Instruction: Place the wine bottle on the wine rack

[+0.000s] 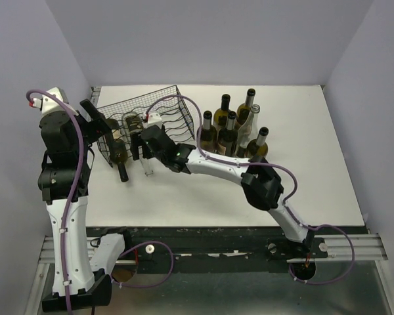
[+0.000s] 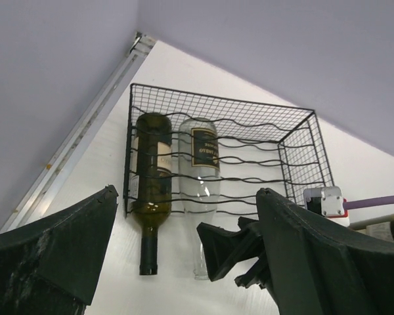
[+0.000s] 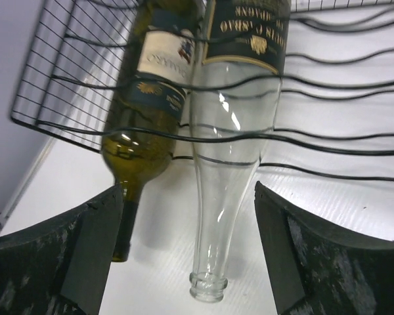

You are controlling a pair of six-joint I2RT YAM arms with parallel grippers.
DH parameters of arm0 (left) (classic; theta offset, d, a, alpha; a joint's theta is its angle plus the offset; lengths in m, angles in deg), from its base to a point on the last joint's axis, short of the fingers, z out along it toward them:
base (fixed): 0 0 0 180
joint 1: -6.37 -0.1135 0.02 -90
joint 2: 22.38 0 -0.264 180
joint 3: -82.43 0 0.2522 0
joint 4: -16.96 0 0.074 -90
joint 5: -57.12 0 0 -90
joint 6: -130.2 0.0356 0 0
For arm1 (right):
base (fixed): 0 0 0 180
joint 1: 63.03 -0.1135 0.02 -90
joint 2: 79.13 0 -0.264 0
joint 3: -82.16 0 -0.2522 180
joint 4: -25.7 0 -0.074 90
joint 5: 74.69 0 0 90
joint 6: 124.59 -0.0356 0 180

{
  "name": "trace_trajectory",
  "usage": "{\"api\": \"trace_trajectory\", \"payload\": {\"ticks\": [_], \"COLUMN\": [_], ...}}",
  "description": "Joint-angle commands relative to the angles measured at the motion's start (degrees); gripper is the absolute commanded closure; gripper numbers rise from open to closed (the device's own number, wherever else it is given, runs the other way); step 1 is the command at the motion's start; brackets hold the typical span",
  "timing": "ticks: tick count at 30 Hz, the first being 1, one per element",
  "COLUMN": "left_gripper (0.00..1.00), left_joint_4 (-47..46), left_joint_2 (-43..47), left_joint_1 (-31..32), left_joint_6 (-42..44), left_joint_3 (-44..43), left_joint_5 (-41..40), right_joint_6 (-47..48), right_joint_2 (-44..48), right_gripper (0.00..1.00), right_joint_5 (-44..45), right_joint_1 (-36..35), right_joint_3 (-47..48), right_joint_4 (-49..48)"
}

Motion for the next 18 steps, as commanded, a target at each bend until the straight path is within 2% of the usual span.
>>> {"api": "trace_trajectory", "payload": {"ticks": [1,5,11,15,18], "left_gripper": [0.03,0.01,0.01,0.01,0.01], "left_joint_4": [1.4,0.4,-2.3,-2.1,-1.9], "left_joint_2": [1.6,3.3,5.7,5.8,5.9], "left_joint_1": [-0.3,-0.2,-0.3,-0.3,-0.2], "left_joint_6": [0.9,2.0,4.0,6.8,7.3], "left_joint_3": [-4.1,-4.1,-2.7,-1.6,-0.2], "left_joint_5": [6.9,11.7,23.4,30.6,32.5], "right_joint_6": [5.7,9.2,12.5,14.3,17.0], "right_joint_2": [8.4,15.9,24.8,28.3,31.1], "right_gripper": [0.11,0.11,0.07,0.05,0.03], "right_joint_5": [-0.8,0.6,5.8,11.8,18.2], "right_joint_1": [0.0,0.1,1.6,3.9,4.7], "right_joint_3": [-0.2,1.2,7.5,10.9,8.9], "right_joint_4": [3.4,9.5,22.9,30.1,30.8]}}
